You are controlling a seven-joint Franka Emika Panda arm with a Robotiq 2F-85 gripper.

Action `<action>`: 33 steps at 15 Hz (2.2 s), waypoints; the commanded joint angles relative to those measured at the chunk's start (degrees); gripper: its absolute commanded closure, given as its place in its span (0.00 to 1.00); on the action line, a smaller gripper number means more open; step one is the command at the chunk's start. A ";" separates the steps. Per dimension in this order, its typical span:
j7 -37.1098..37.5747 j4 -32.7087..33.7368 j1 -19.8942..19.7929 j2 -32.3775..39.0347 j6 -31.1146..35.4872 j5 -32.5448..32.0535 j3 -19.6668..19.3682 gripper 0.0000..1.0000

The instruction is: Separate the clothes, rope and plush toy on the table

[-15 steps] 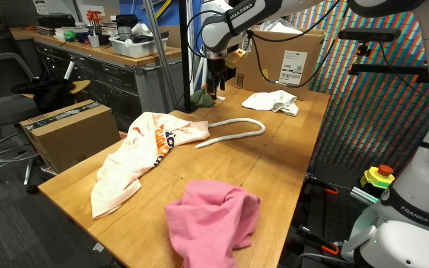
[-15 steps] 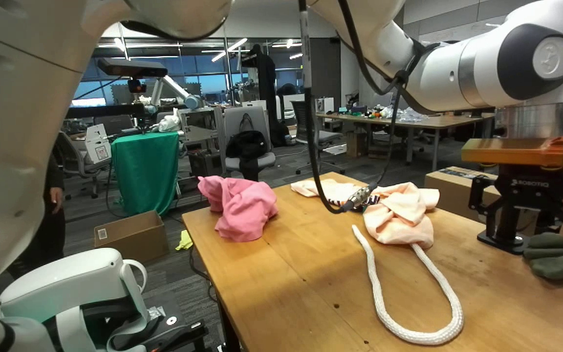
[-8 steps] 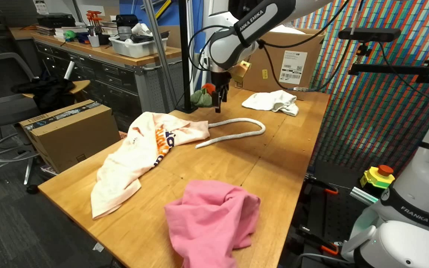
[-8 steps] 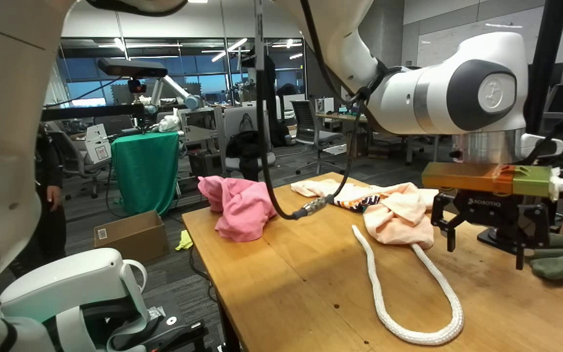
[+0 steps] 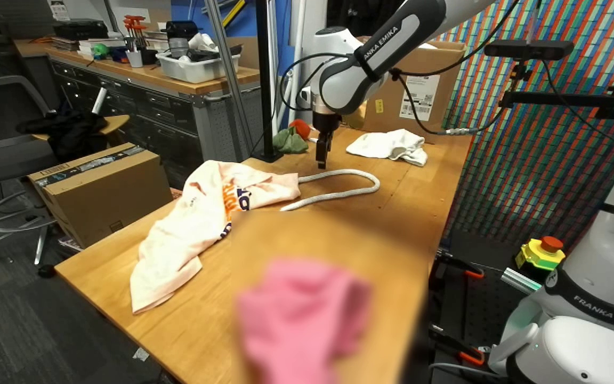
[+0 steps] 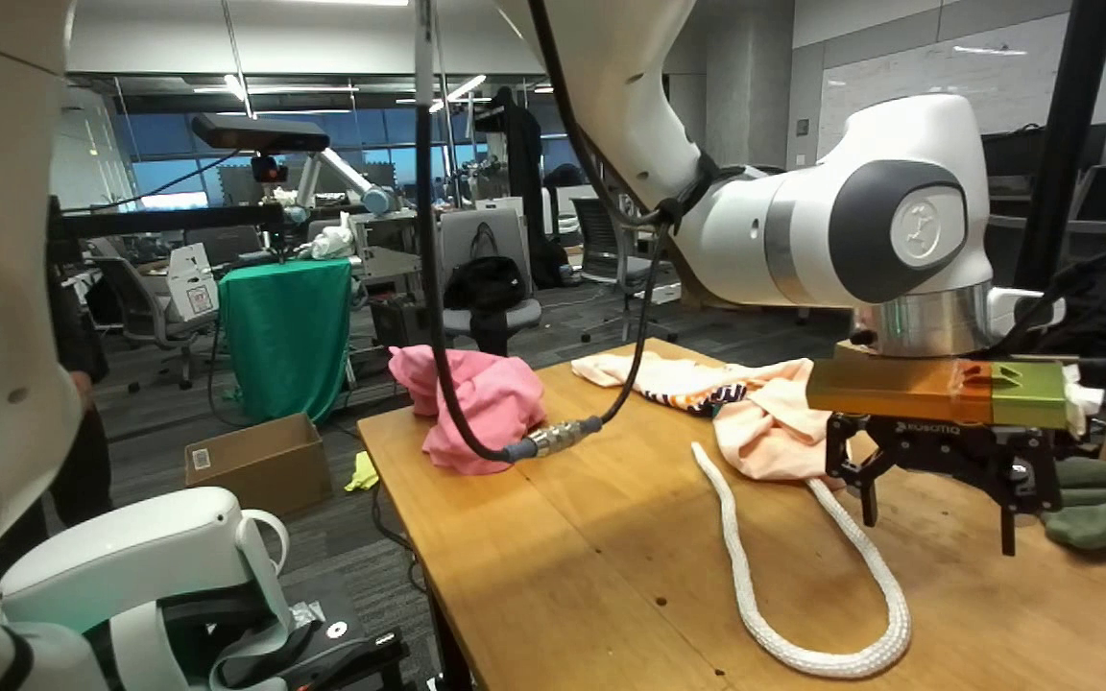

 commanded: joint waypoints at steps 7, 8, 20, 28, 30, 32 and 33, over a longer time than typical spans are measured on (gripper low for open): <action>-21.73 -5.28 -4.89 -5.77 0.37 9.58 1.63 0.00; -23.51 -5.18 -4.91 -5.68 0.10 10.63 1.78 0.00; -33.81 -2.09 -3.73 -1.69 -1.59 17.06 3.66 0.00; -34.95 -0.11 -3.04 1.00 -2.52 16.56 4.65 0.00; -34.77 0.38 -2.90 1.65 -2.81 16.30 4.67 0.00; -34.59 0.79 -2.87 2.03 -3.33 16.20 4.62 0.00; -34.63 0.99 -2.91 2.27 -3.52 16.22 4.65 0.00</action>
